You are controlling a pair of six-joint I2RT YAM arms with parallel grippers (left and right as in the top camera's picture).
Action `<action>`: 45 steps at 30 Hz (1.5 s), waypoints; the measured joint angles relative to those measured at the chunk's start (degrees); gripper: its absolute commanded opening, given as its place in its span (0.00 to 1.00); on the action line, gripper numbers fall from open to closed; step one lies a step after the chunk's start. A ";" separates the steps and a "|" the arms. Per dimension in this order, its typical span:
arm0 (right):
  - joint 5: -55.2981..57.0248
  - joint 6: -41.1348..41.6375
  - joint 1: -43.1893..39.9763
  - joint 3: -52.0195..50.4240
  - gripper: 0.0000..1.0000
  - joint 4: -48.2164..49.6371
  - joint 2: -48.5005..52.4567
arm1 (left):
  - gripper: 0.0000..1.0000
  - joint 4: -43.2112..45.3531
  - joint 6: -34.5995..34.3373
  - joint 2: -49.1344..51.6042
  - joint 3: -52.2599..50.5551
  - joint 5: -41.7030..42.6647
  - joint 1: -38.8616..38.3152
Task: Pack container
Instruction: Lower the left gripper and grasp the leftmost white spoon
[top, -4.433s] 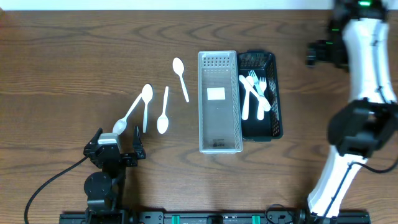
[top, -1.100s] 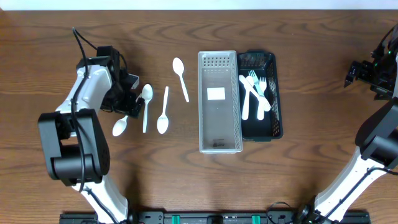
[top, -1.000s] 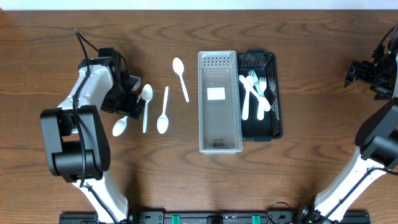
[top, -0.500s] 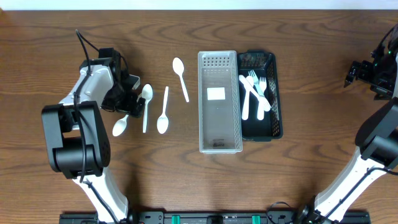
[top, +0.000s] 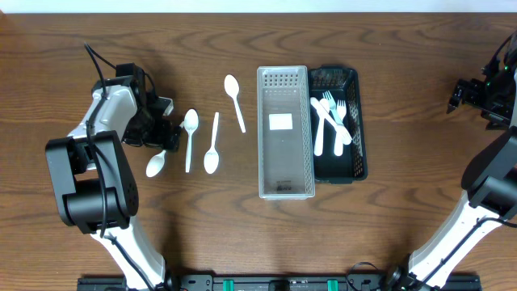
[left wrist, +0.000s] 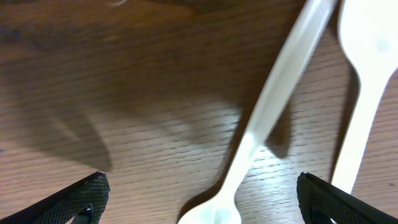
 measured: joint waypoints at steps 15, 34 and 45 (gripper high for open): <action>0.00 0.00 -0.02 0.00 0.99 0.00 0.00 | 0.98 0.46 0.00 0.00 0.00 1.44 -0.07; 0.00 0.00 -0.02 0.00 0.99 0.00 0.00 | 0.98 0.48 -1.05 0.85 -0.20 -1.42 -1.16; 0.00 0.00 0.00 0.00 0.99 0.00 0.00 | 0.99 0.48 -1.14 1.27 -0.35 -1.57 -1.18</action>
